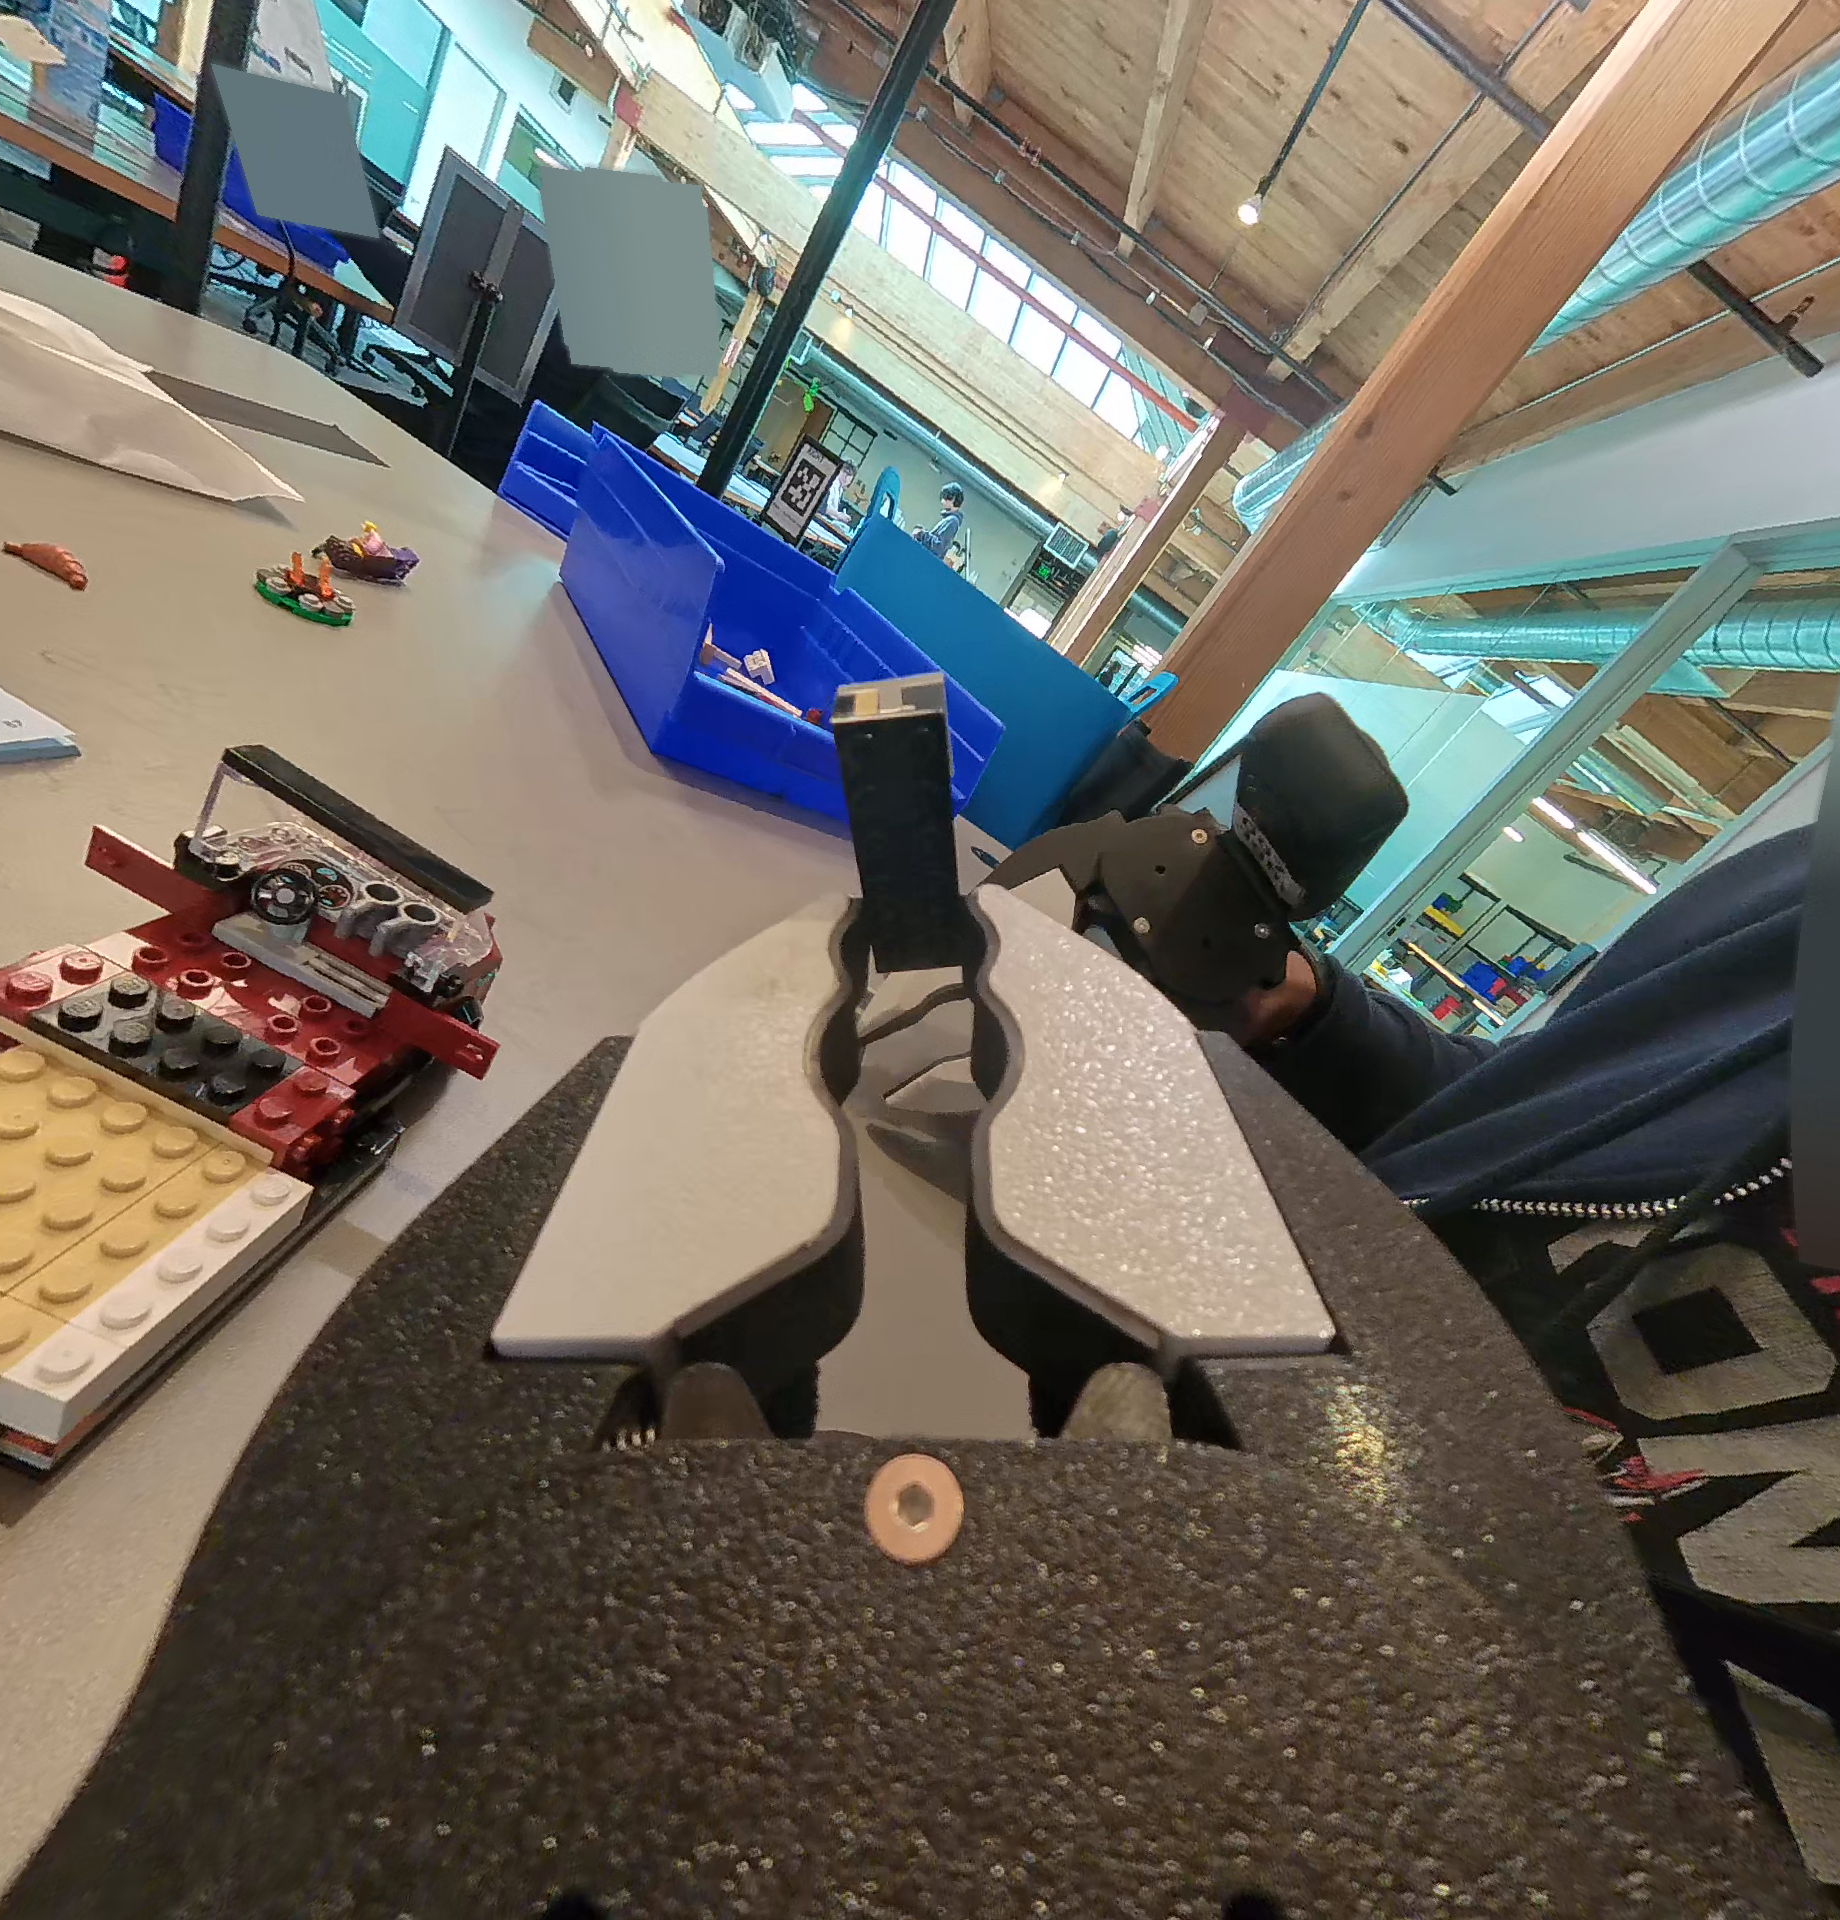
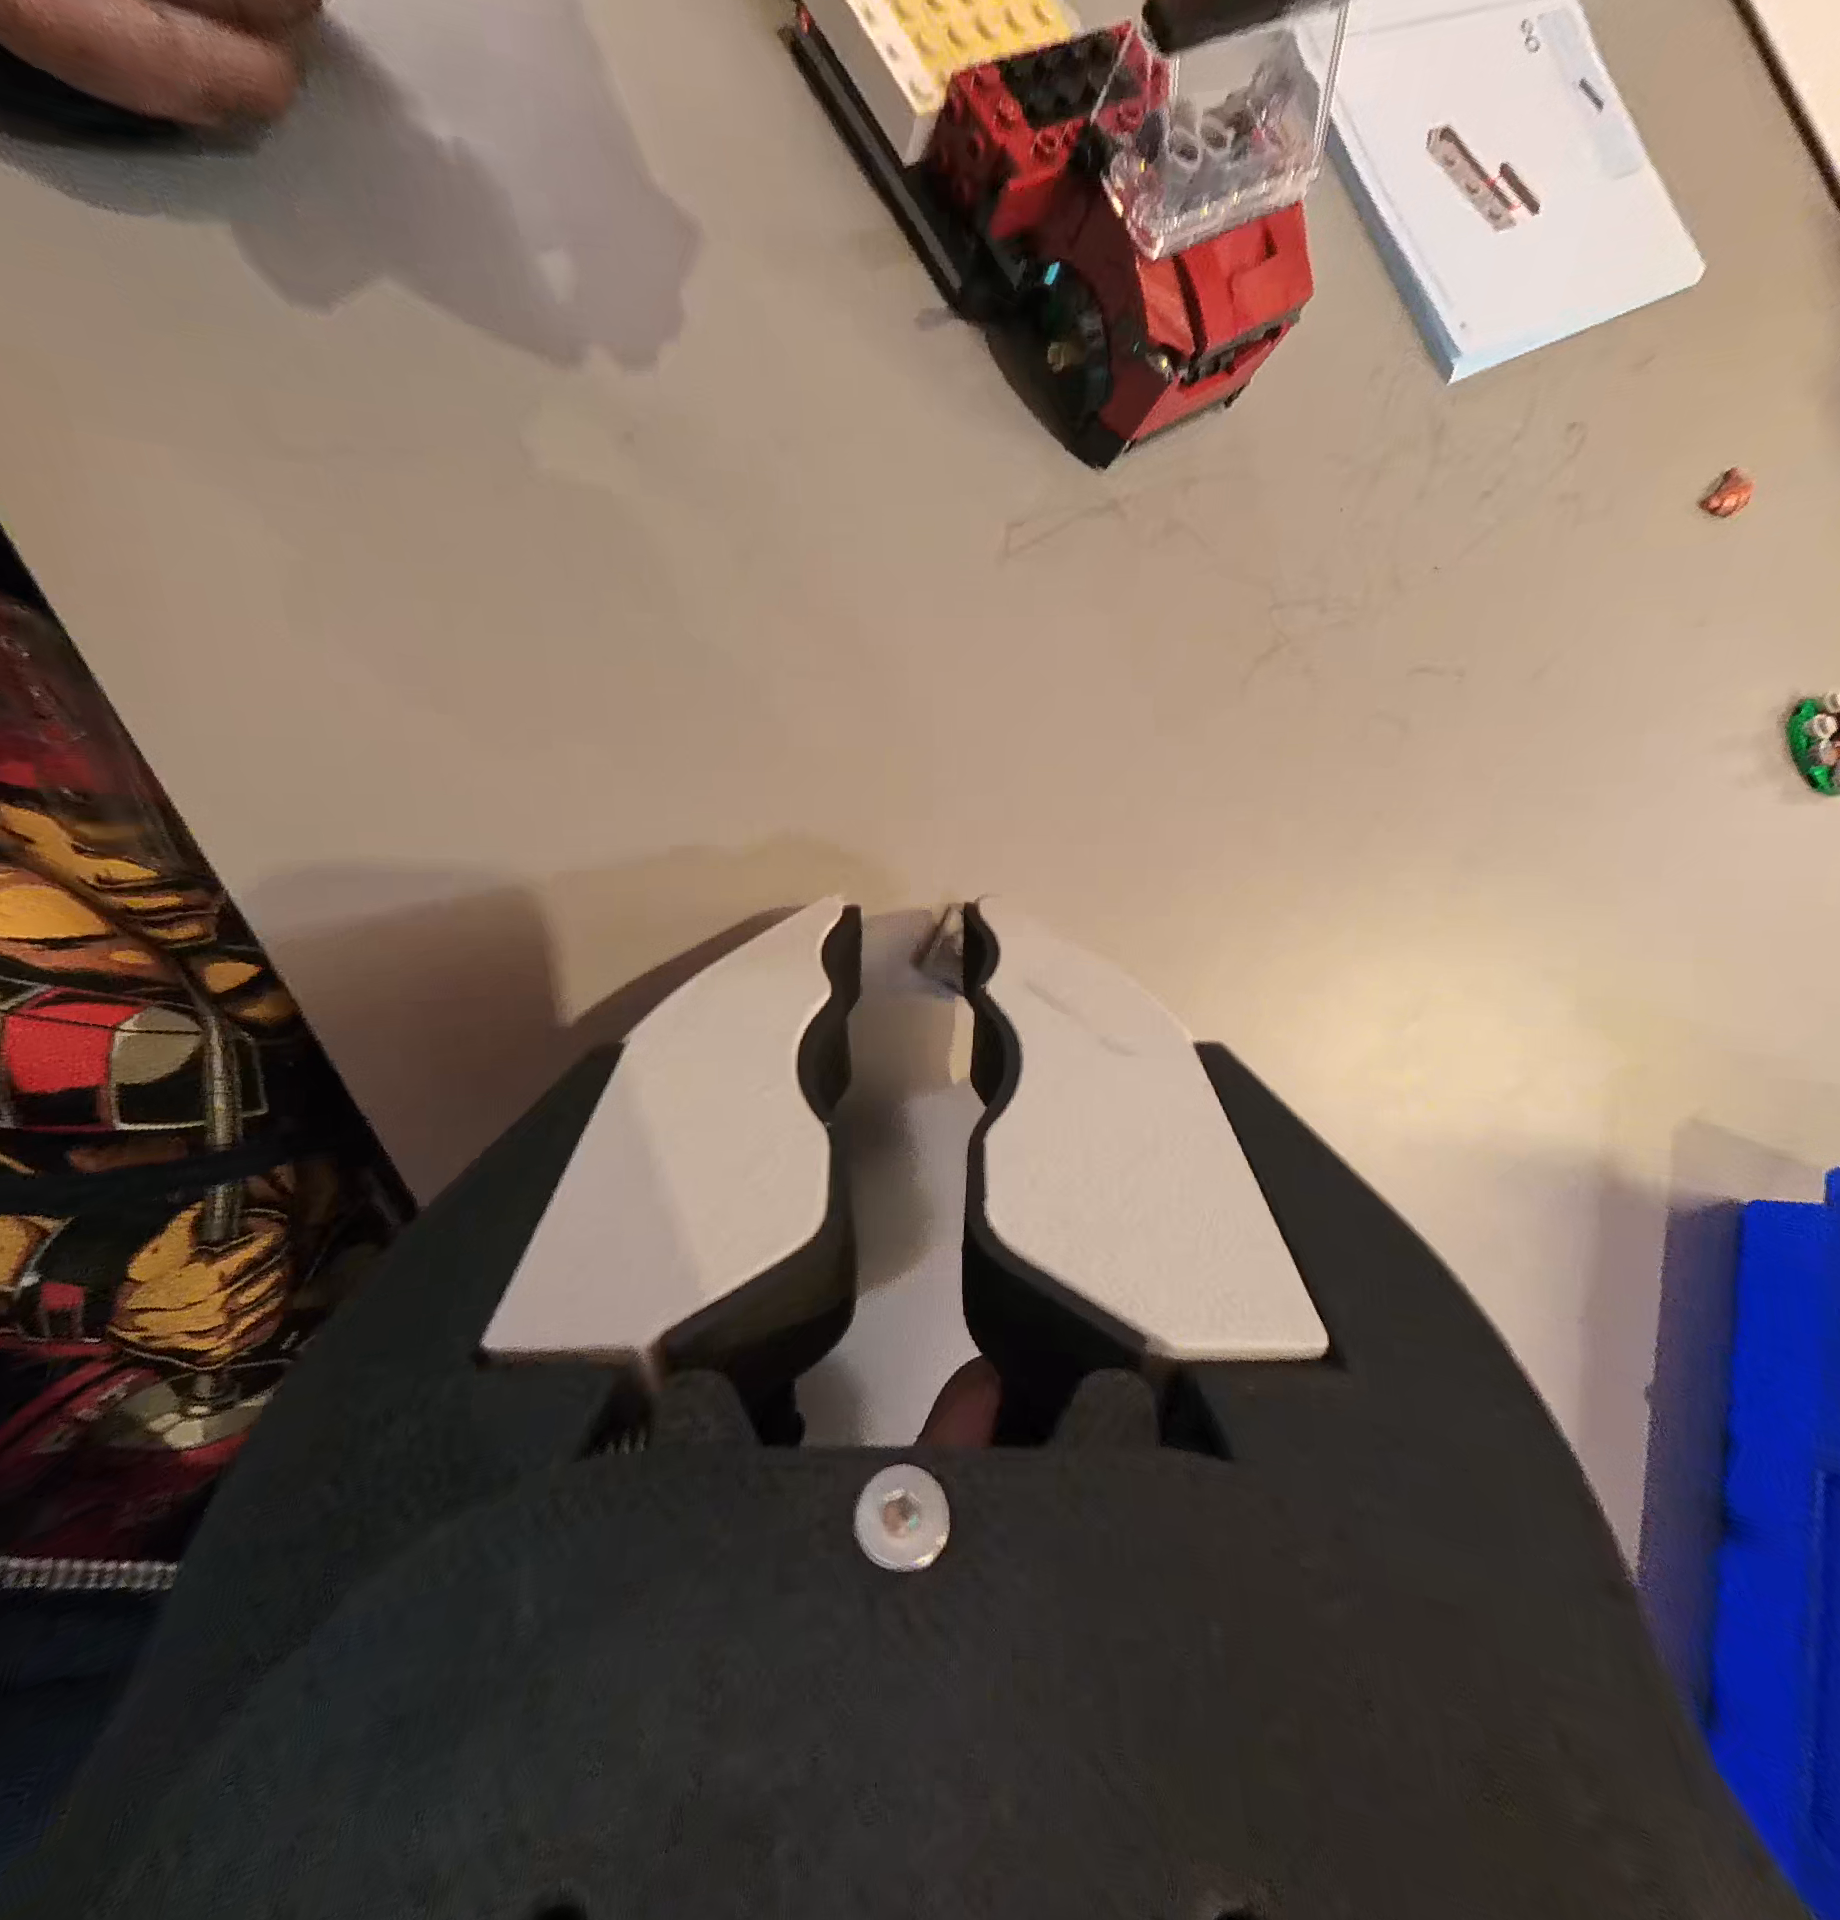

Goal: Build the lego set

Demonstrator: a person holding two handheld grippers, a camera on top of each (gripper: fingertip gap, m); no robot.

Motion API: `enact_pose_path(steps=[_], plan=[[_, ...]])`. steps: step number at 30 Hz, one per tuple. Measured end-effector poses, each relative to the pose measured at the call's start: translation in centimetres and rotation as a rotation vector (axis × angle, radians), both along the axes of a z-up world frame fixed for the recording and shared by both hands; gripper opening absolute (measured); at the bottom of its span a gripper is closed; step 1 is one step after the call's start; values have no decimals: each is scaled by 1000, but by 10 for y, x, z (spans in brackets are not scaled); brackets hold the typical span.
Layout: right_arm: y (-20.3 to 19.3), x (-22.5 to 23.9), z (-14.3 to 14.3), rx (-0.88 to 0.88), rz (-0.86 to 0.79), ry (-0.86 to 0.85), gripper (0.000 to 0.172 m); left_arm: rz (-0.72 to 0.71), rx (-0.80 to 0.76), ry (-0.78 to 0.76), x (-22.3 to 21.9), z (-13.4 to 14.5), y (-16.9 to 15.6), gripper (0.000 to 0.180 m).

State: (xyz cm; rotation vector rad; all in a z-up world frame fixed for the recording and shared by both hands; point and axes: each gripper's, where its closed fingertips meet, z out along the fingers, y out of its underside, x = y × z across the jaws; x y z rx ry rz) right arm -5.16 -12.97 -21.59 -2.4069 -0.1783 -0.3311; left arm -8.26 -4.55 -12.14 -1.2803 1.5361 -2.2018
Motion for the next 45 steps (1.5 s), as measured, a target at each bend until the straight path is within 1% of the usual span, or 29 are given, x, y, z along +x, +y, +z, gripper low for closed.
enact_pose_path(steps=[8, 11, 14, 18, 24, 25, 26, 27, 28, 30, 31, 34, 36, 38, 40, 41, 45], plan=[[-4, 8, -9, -44, -52, 20, 21, -4, -13, -3, -1, 1, 1, 17], [-4, 11, -6, -32, -63, 29, 22, -7, -15, -1, 0, 0, 1, 17], [-7, 19, -2, -46, -74, -6, 22, -8, -17, 0, 0, 0, 1, 17], [-5, 20, -2, -107, -46, 29, 23, -7, -17, 1, 0, 0, 1, 17], [-8, 25, -8, -278, -6, 76, 25, -1, -18, -3, 0, 1, 2, 17], [-8, 27, -9, -292, -10, 81, 24, -1, -18, -2, 0, 0, 2, 17], [-9, 26, -10, -298, -6, 96, 19, -3, -17, -2, -1, 0, 1, 17], [-7, 24, -9, -285, -4, 124, 17, -5, -17, 1, -1, 0, 1, 17], [-4, 23, -6, -247, -17, 158, 17, -10, -16, 10, -1, -1, 0, 17], [8, 21, 5, -112, -52, 250, 17, -24, -20, 46, -1, -4, -1, 17], [16, 20, 15, -8, -63, 304, 17, -22, -26, 66, -1, -5, -1, 17], [42, 15, 59, 387, -109, 522, 17, -32, -59, 159, 1, -13, -4, 17], [52, 14, 85, 618, -123, 669, 17, -57, -130, 201, 0, -12, -9, 17], [59, 9, 104, 790, -101, 804, 17, -96, -244, 239, 0, -10, -16, 17], [66, 2, 114, 894, -66, 882, 17, -145, -375, 279, -1, -8, -23, 17], [70, -3, 117, 917, -43, 898, 16, -170, -440, 294, -2, -6, -26, 16], [83, -21, 120, 920, 49, 834, 17, -238, -638, 347, -5, -4, -29, 17]])
